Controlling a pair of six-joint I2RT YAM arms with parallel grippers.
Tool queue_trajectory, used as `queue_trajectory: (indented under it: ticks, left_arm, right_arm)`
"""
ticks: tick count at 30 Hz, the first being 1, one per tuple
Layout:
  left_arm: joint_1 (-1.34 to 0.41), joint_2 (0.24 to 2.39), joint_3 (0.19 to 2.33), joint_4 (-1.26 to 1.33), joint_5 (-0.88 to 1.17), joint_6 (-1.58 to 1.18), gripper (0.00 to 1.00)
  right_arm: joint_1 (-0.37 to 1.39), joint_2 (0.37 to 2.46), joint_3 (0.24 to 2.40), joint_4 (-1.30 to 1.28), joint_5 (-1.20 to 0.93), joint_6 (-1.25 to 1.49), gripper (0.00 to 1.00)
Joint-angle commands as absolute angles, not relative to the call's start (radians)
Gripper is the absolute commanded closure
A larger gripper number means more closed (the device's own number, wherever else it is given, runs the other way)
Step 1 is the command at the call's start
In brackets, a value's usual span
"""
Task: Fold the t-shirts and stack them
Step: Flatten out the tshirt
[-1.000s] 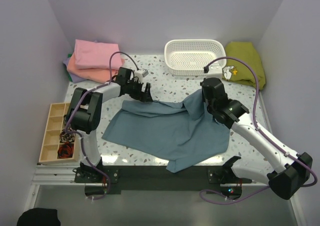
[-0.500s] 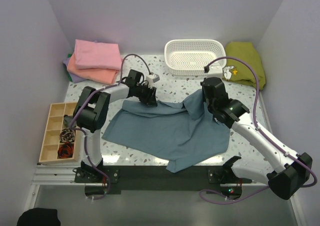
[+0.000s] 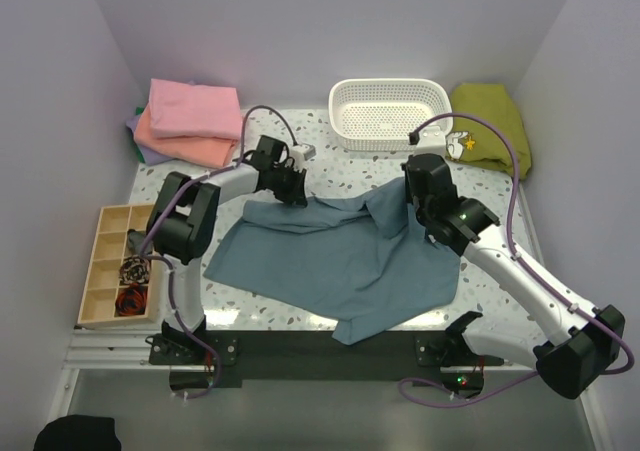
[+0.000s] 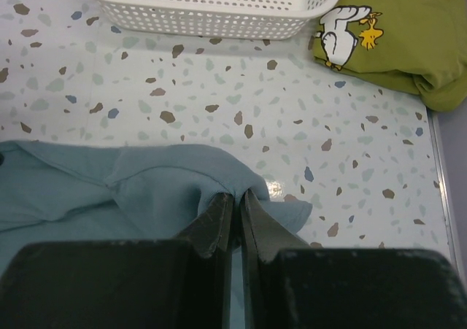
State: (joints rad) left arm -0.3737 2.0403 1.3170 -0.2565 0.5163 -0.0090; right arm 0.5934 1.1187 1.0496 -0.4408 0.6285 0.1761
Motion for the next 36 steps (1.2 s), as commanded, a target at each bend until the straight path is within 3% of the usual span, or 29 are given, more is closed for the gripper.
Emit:
queue_trajectory:
  ticks: [1,8,16,27,36]
  left_arm:
    - [-0.370,1.884,1.348,-0.249,0.392,-0.087,1.00]
    - [-0.376,1.501,1.286,-0.224,0.181,-0.179,1.00]
    - [-0.439,1.129,1.350,-0.389,0.058,-0.206,1.00]
    - [-0.477,0.824,1.557,-0.669,0.218,-0.293,0.98]
    - [-0.397,0.847,1.937,-0.883,0.385,-0.305,0.97]
  right_arm:
    - [0.588,1.063,1.069,-0.434,0.626,0.192,0.96]
    - [0.588,0.953,1.094,-0.485,0.624,0.202,0.99]
    - [0.588,0.804,1.167,-0.586,0.594,0.213,1.00]
    - [0.588,0.600,1.465,-0.770,0.479,0.212,1.00]
    - [0.588,0.603,1.723,-0.838,0.367,0.187,1.00]
